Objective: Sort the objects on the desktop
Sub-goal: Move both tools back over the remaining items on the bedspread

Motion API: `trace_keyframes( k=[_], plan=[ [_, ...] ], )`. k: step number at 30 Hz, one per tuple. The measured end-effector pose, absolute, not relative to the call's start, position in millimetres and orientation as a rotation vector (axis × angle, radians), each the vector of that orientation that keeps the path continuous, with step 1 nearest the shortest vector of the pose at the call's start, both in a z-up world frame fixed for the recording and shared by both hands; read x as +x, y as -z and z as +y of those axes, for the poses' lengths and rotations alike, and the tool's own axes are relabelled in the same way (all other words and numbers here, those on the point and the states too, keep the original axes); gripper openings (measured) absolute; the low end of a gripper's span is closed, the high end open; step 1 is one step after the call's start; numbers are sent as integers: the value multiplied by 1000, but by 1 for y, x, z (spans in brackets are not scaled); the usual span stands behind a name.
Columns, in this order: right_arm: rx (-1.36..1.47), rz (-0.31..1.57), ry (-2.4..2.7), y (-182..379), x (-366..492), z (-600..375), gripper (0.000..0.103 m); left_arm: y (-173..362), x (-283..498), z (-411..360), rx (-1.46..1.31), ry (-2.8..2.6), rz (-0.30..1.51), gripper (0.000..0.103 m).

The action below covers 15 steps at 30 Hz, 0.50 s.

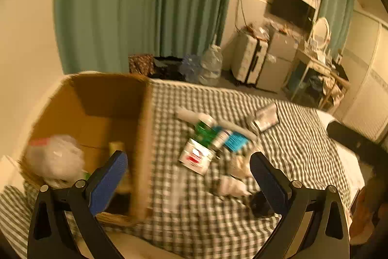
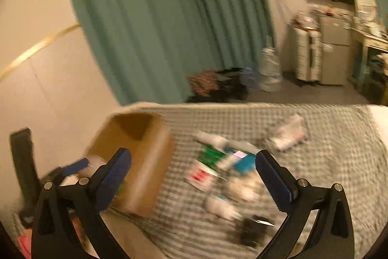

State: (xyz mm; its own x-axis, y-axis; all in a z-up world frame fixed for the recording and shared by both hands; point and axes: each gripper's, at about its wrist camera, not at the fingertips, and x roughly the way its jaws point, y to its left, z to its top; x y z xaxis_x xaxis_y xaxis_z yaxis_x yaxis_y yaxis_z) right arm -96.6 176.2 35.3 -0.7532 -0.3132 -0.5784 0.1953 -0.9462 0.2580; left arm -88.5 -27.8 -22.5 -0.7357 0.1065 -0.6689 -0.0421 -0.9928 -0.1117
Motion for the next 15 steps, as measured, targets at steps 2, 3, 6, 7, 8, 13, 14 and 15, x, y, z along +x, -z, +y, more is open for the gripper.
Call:
trace_keyframes(
  k=[2, 3, 6, 7, 8, 13, 14, 15],
  plan=[
    [1018, -263, 2727, -14, -94, 197, 103, 38, -92, -5, -1162, -2831, -101, 103],
    [1056, -273, 2733, -6, -94, 204, 103, 45, -94, 3, -1190, -2819, -87, 103],
    [1195, -358, 2734, 25, -97, 229, 103, 68, -98, 33, -1272, -2757, -43, 103],
    [1220, -376, 2731, 31, -97, 235, 103, 77, -99, 40, -1294, -2735, -22, 103],
    [1240, -388, 2725, 37, -98, 239, 103, 85, -100, 46, -1313, -2714, 4, 103],
    [1317, -379, 2704, 61, -105, 243, 103, 118, -110, 61, -1383, -2660, 80, 103],
    [1328, -375, 2699, 65, -106, 241, 103, 123, -112, 61, -1397, -2647, 71, 103],
    [1341, -374, 2694, 70, -108, 241, 103, 129, -114, 62, -1412, -2632, 59, 103]
  ],
)
